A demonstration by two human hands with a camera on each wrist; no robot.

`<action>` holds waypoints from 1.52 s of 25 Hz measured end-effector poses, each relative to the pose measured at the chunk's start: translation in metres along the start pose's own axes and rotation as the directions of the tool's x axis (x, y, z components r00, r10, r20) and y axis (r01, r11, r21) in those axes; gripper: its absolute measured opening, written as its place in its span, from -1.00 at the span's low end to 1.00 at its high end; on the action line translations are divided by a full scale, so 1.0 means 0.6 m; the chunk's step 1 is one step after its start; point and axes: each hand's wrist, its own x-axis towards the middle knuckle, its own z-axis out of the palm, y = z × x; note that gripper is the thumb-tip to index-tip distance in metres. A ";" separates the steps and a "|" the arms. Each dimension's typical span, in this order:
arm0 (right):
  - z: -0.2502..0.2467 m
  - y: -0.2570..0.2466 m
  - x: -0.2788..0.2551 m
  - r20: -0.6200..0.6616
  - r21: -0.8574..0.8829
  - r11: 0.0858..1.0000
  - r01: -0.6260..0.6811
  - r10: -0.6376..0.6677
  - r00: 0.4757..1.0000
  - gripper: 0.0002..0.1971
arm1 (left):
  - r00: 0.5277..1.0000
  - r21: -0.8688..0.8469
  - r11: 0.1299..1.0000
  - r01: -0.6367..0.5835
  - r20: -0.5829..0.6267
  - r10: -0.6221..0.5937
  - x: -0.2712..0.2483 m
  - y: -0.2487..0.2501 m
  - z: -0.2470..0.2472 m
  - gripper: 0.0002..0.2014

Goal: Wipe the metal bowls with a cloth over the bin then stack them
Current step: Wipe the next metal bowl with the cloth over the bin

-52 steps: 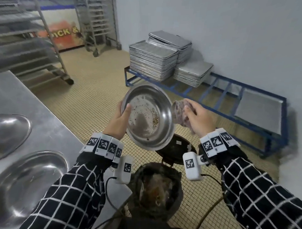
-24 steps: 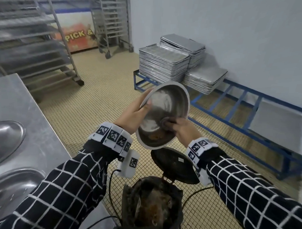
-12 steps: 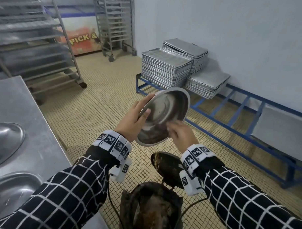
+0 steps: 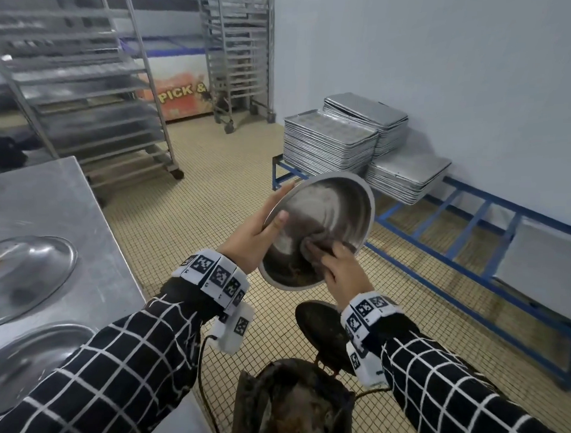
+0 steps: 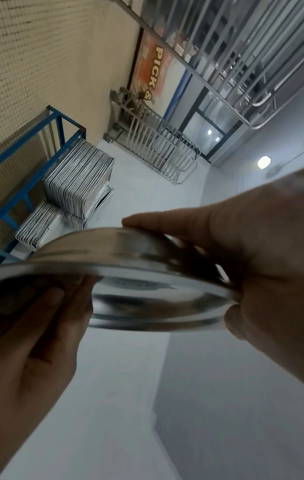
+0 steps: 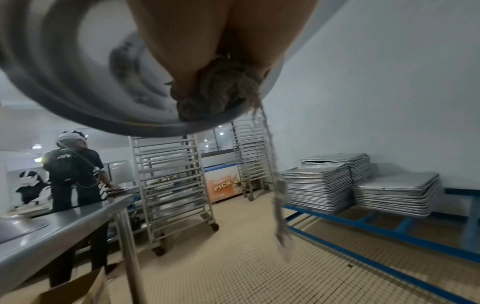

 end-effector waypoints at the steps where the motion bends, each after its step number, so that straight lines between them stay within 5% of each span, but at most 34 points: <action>1: 0.010 -0.005 -0.003 0.042 0.058 0.998 0.018 -0.020 0.999 -0.57 | 1.000 0.037 0.999 0.000 -0.002 0.000 -0.002 0.000 -0.001 -0.61; 4: 0.023 -0.028 0.001 0.164 0.180 0.983 0.027 -0.057 0.985 -0.65 | 0.999 0.195 0.981 -0.026 -0.030 0.032 -0.008 -0.004 0.003 -0.57; 9: -0.004 -0.047 -0.016 0.406 0.048 0.996 -0.069 0.044 0.913 -0.66 | 0.997 0.331 0.943 -0.019 -0.067 0.044 -0.012 -0.026 0.005 -0.54; 11: -0.015 -0.048 -0.027 0.305 -0.002 0.992 -0.124 0.119 0.945 -0.70 | 0.995 0.333 0.943 -0.005 -0.089 0.036 -0.016 -0.035 0.005 -0.55; 13: -0.024 -0.050 -0.028 0.093 0.145 0.956 -0.253 0.242 0.966 -0.73 | 0.995 0.321 0.947 0.020 -0.099 0.012 -0.021 -0.042 0.006 -0.58; 15: -0.035 -0.054 -0.002 -0.092 0.346 0.882 -0.319 0.370 0.924 -0.70 | 0.995 0.295 0.953 0.065 -0.092 -0.040 -0.024 -0.040 0.006 -0.59; 18: -0.047 -0.065 0.044 -0.292 0.279 0.930 -0.240 0.320 0.901 -0.69 | 0.992 0.206 0.971 0.121 -0.052 -0.113 -0.027 -0.030 0.011 -0.62; 20: -0.042 -0.082 0.051 -0.283 0.213 0.964 -0.157 0.214 0.935 -0.72 | 0.991 0.160 0.980 0.120 -0.083 -0.108 -0.028 -0.026 0.020 -0.65; 24: 0.000 -0.104 0.009 0.008 0.151 0.987 0.057 -0.059 0.998 -0.58 | 0.981 0.145 0.985 0.092 -0.182 -0.065 -0.031 -0.020 0.028 -0.61; 27: 0.018 -0.092 -0.018 0.133 0.202 0.979 0.016 -0.044 0.990 -0.55 | 0.973 0.123 0.991 0.055 -0.229 -0.026 -0.032 -0.012 0.018 -0.59; 30: 0.000 -0.066 -0.031 0.269 0.050 0.998 0.035 -0.047 0.962 -0.59 | 0.971 0.152 0.988 0.026 -0.237 0.011 -0.035 -0.008 0.005 -0.64; 32: -0.015 -0.050 -0.044 0.228 0.025 0.998 -0.054 0.047 0.972 -0.67 | 0.969 0.181 0.983 0.015 -0.245 0.030 -0.038 -0.011 0.002 -0.59; 35: -0.021 -0.066 -0.053 -0.129 0.365 0.890 -0.273 0.339 0.932 -0.75 | 0.965 0.129 0.992 0.003 -0.259 0.031 -0.039 -0.014 0.003 -0.48; 36: -0.018 -0.087 -0.049 -0.184 0.457 0.849 -0.267 0.383 0.905 -0.75 | 0.962 0.103 0.995 -0.013 -0.269 0.040 -0.039 -0.012 0.007 -0.54; 38: -0.007 -0.144 -0.040 -0.164 0.518 0.840 -0.159 0.280 0.946 -0.73 | 0.958 0.029 0.999 -0.032 -0.286 0.039 -0.039 -0.003 0.020 -0.66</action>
